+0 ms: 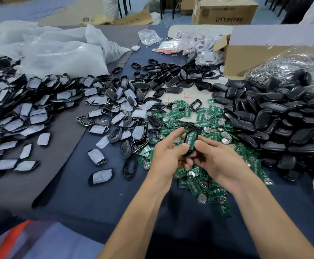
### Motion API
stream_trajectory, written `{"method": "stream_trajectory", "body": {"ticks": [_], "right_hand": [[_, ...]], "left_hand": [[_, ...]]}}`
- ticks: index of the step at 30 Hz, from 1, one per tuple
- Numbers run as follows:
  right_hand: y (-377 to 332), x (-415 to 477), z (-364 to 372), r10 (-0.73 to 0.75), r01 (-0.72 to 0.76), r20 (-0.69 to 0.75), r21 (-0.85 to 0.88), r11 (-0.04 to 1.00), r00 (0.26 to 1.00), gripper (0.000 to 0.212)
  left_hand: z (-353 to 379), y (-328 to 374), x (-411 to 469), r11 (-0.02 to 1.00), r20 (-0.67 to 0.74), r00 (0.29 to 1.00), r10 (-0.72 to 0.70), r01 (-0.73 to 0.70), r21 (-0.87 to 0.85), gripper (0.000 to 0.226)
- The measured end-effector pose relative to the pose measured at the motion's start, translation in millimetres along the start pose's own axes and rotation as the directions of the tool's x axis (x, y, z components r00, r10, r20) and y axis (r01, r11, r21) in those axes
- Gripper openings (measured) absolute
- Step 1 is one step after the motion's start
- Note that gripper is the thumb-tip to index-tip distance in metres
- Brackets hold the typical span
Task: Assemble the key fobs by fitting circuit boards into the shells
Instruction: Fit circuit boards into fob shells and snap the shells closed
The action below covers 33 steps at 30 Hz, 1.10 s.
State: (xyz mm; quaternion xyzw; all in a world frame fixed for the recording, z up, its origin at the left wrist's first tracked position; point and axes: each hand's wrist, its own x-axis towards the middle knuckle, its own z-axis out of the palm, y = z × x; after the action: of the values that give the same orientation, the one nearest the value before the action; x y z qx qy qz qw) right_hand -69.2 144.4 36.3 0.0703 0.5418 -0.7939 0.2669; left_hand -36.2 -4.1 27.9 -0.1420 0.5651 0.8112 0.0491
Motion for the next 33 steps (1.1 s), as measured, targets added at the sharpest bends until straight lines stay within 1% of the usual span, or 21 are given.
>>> {"method": "stream_trajectory", "body": {"ticks": [2, 4, 5, 8, 10, 11, 12, 13, 14, 15, 16, 17, 18, 20, 22, 24, 26, 28, 30, 32, 33], "right_hand": [[4.2, -0.5, 0.2, 0.02, -0.021, 0.076, 0.005, 1.0, 0.997, 0.041], [4.6, -0.3, 2.4, -0.002, -0.002, 0.125, 0.033, 0.999, 0.992, 0.039], [4.3, 0.1, 4.0, -0.014, 0.005, 0.139, 0.061, 0.998, 0.99, 0.036], [3.2, 2.3, 5.3, -0.012, -0.008, 0.11, 0.178, 0.984, 0.994, 0.026], [1.8, 2.5, 4.2, 0.004, -0.034, 0.115, 0.256, 0.966, 0.993, 0.032], [1.0, 2.0, 3.2, 0.008, -0.042, 0.121, 0.283, 0.958, 0.993, 0.034], [1.0, 1.4, 2.0, 0.011, -0.049, 0.125, 0.299, 0.953, 0.992, 0.035], [1.4, 0.8, 1.3, 0.015, -0.055, 0.128, 0.309, 0.95, 0.992, 0.035], [1.8, -0.1, 0.9, 0.017, -0.058, 0.131, 0.313, 0.948, 0.991, 0.036], [2.6, -0.3, 1.1, 0.02, -0.061, 0.132, 0.317, 0.947, 0.991, 0.038], [3.9, 0.0, 1.7, 0.021, -0.062, 0.132, 0.32, 0.945, 0.991, 0.04], [5.2, 0.2, 2.8, 0.023, -0.065, 0.131, 0.325, 0.943, 0.991, 0.042], [6.8, 0.6, 4.5, 0.027, -0.069, 0.129, 0.329, 0.942, 0.991, 0.043], [9.7, 2.0, 9.3, 0.044, -0.084, 0.128, 0.323, 0.943, 0.991, 0.044], [11.2, 2.8, 15.0, 0.057, -0.097, 0.136, 0.306, 0.947, 0.989, 0.042], [11.9, 2.5, 20.2, 0.062, -0.102, 0.142, 0.299, 0.949, 0.988, 0.042], [12.8, 1.2, 23.6, 0.062, -0.102, 0.147, 0.281, 0.954, 0.987, 0.035], [14.5, -0.5, 23.7, 0.066, -0.103, 0.146, 0.265, 0.959, 0.987, 0.023], [15.9, -2.2, 22.4, 0.072, -0.108, 0.142, 0.266, 0.958, 0.987, 0.023], [17.3, -3.3, 20.4, 0.073, -0.11, 0.138, 0.281, 0.953, 0.988, 0.028], [18.0, -3.9, 19.8, 0.073, -0.111, 0.138, 0.287, 0.952, 0.988, 0.028]], "left_hand": [[-8.1, 2.3, -1.0, 0.999, 0.051, 0.999, -0.011, 0.009, 0.035, 0.053], [-12.8, 6.4, -2.6, 0.989, 0.066, 0.998, 0.012, -0.022, 0.148, 0.049], [-14.5, 8.9, -2.7, 0.974, 0.05, 0.998, 0.032, -0.043, 0.223, 0.046], [-26.7, 18.8, -3.7, 0.894, -0.064, 0.988, 0.139, -0.097, 0.438, 0.031], [-47.7, 29.5, -5.3, 0.824, -0.195, 0.949, 0.246, -0.099, 0.557, 0.021], [-62.4, 36.1, -5.9, 0.752, -0.271, 0.906, 0.325, -0.074, 0.655, 0.017], [-79.3, 43.3, -7.4, 0.647, -0.338, 0.847, 0.41, -0.009, 0.762, 0.015], [-97.7, 50.2, -10.3, 0.532, -0.395, 0.78, 0.485, 0.095, 0.841, 0.016], [-116.2, 57.1, -14.2, 0.436, -0.445, 0.723, 0.528, 0.219, 0.873, 0.018], [-134.1, 62.6, -18.7, 0.359, -0.487, 0.695, 0.53, 0.336, 0.871, 0.019], [-149.8, 66.6, -23.3, 0.288, -0.514, 0.699, 0.497, 0.427, 0.857, 0.02], [-163.0, 68.5, -28.0, 0.23, -0.529, 0.724, 0.444, 0.478, 0.848, 0.021], [-173.3, 68.8, -32.3, 0.187, -0.533, 0.755, 0.382, 0.502, 0.845, 0.026], [-184.0, 68.0, -37.6, 0.137, -0.514, 0.808, 0.29, 0.496, 0.857, 0.042], [-188.1, 64.2, -38.5, 0.099, -0.445, 0.853, 0.271, 0.435, 0.895, 0.048], [-189.1, 60.0, -37.5, 0.107, -0.374, 0.873, 0.314, 0.359, 0.927, 0.046], [-192.7, 56.7, -32.7, 0.138, -0.368, 0.853, 0.37, 0.342, 0.93, 0.042], [-196.8, 54.4, -29.2, 0.134, -0.359, 0.848, 0.39, 0.334, 0.933, 0.034], [-200.8, 53.0, -26.5, 0.17, -0.346, 0.838, 0.422, 0.301, 0.938, 0.023], [-199.3, 54.4, -24.7, 0.204, -0.349, 0.797, 0.492, 0.285, 0.937, 0.017], [-194.8, 55.5, -24.7, 0.271, -0.364, 0.771, 0.523, 0.255, 0.928, 0.016]]}}
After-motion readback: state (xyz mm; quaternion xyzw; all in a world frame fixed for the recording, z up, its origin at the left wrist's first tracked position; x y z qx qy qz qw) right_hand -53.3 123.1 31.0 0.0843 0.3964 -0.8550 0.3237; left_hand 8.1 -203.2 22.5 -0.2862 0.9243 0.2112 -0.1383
